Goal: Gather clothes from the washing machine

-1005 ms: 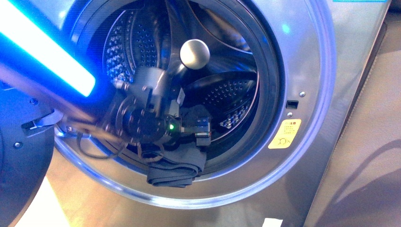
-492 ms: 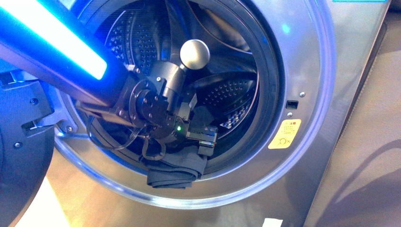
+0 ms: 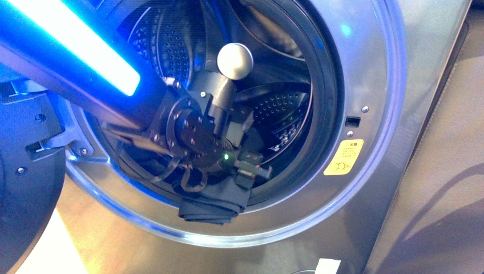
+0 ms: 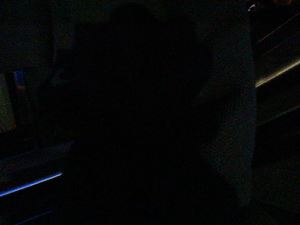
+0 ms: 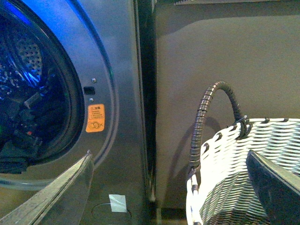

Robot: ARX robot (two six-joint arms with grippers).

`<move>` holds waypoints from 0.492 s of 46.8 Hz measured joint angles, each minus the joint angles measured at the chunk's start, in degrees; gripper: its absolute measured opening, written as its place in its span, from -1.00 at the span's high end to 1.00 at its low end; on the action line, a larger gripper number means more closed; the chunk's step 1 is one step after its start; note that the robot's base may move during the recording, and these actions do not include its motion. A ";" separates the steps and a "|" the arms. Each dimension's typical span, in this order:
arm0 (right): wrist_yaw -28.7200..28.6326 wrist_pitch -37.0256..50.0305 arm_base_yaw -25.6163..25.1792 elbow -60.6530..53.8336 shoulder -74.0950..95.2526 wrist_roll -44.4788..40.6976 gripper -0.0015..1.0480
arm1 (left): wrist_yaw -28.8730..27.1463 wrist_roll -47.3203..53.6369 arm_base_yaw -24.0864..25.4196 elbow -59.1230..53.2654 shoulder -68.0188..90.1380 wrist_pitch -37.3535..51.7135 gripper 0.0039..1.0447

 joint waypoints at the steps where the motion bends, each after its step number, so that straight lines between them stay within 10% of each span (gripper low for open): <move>1: 0.00 0.00 0.00 0.00 0.00 0.00 -0.85 | 0.02 0.22 0.07 -0.48 -0.17 0.70 0.63; 23: -0.02 0.00 0.00 0.00 0.00 0.00 -0.85 | 5.92 1.36 1.60 -26.21 -19.67 23.41 0.87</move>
